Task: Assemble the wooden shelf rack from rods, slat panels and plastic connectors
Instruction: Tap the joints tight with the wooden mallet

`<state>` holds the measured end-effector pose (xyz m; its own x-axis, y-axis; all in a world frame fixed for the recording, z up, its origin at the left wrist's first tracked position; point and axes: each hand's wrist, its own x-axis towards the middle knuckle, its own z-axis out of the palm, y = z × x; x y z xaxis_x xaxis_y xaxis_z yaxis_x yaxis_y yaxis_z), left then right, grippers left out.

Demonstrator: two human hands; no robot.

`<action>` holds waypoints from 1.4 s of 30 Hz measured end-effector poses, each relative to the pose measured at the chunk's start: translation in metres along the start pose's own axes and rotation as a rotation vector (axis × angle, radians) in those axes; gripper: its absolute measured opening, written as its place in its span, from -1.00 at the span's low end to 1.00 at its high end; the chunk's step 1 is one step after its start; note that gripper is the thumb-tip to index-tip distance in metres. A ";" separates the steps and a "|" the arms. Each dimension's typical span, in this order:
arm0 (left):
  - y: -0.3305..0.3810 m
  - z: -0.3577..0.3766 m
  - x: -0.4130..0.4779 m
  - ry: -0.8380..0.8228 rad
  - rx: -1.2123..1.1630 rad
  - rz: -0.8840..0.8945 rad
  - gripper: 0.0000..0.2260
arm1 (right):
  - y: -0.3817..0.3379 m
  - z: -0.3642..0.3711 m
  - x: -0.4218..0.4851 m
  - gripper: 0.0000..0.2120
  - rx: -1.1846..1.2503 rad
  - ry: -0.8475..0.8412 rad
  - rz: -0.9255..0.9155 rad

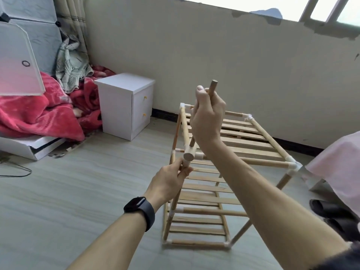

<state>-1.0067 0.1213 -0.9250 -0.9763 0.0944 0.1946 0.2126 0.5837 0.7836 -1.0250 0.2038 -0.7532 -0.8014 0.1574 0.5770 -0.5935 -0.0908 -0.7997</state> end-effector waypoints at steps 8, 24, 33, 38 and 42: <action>-0.007 0.002 -0.003 -0.014 -0.018 0.023 -0.91 | -0.009 -0.099 -0.007 -0.58 0.207 0.133 0.193; -0.035 0.021 -0.002 -0.116 0.107 -0.121 -0.58 | 0.184 -0.328 -0.154 -0.44 -0.300 0.407 1.089; 0.010 0.034 0.030 0.091 0.169 -0.159 -0.56 | 0.216 -0.245 -0.142 -0.60 -0.046 0.010 1.092; 0.028 0.031 0.042 0.147 0.089 -0.170 -0.58 | 0.211 -0.236 -0.111 -0.67 -0.149 0.015 0.981; 0.054 0.035 0.049 0.206 -0.025 -0.112 -0.70 | 0.199 -0.234 -0.085 -0.78 -0.167 0.138 0.856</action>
<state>-1.0444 0.1855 -0.8940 -0.9657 -0.1382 0.2197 0.1064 0.5611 0.8209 -1.0583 0.4023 -1.0000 -0.9437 0.2195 -0.2474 0.2332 -0.0890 -0.9684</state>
